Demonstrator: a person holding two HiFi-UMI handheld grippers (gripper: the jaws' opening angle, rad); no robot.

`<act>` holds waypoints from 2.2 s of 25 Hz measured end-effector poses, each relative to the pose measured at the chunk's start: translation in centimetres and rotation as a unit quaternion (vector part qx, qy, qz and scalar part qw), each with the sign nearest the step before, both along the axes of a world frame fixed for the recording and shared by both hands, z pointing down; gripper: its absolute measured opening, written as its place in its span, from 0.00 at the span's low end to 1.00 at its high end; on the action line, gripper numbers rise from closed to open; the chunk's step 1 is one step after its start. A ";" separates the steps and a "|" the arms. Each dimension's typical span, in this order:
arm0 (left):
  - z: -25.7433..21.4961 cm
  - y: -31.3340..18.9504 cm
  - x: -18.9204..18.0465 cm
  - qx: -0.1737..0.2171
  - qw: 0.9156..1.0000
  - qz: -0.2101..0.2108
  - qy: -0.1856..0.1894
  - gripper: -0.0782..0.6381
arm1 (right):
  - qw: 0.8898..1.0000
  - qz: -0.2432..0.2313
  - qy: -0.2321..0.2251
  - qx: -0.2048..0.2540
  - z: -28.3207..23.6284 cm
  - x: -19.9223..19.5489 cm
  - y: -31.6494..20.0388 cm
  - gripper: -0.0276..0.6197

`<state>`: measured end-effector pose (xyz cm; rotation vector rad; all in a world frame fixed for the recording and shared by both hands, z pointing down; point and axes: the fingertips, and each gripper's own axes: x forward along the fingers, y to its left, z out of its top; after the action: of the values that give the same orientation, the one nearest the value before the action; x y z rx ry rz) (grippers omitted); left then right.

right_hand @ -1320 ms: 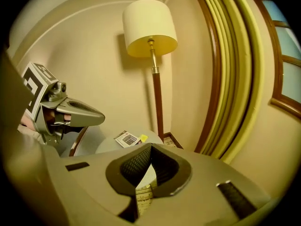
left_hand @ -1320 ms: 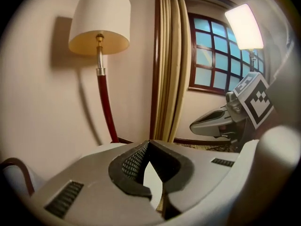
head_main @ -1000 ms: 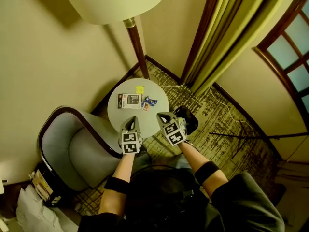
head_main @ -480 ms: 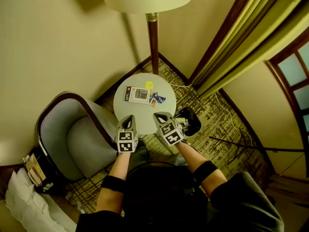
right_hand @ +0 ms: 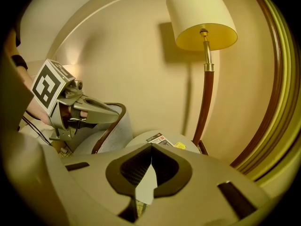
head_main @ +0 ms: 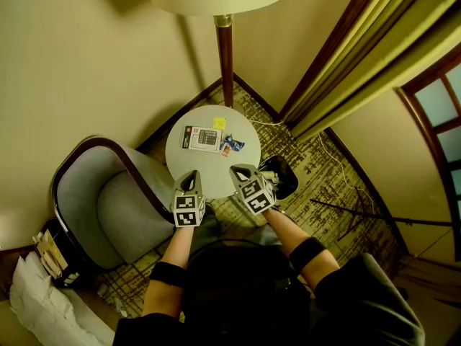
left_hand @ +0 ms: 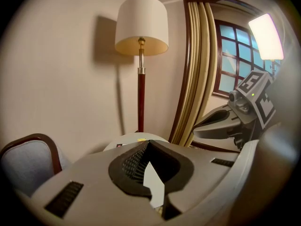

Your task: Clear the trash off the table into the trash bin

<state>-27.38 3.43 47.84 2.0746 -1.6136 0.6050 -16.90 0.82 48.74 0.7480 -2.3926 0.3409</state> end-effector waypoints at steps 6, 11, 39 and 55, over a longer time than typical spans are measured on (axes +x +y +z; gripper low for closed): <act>1.4 -1.3 0.5 -0.010 1.000 0.002 -0.001 0.11 | 0.999 0.012 0.032 -0.006 2.4 1.0 -1.7 0.09; 3.6 -2.9 1.6 -0.020 1.000 0.014 0.005 0.11 | 0.997 0.020 0.075 -0.006 6.5 2.1 -4.5 0.10; 16.9 -11.2 3.8 -0.060 0.997 0.018 0.033 0.11 | 0.981 -0.039 0.170 -0.088 30.2 1.0 -17.1 0.49; 17.1 -10.7 2.0 -0.063 0.997 0.005 0.035 0.11 | 0.978 -0.024 0.174 -0.112 30.2 0.8 -16.5 0.12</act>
<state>-25.42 -7.26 64.98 1.9924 -1.4873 0.6129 -16.09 -15.71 78.94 0.5914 -2.0008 0.4143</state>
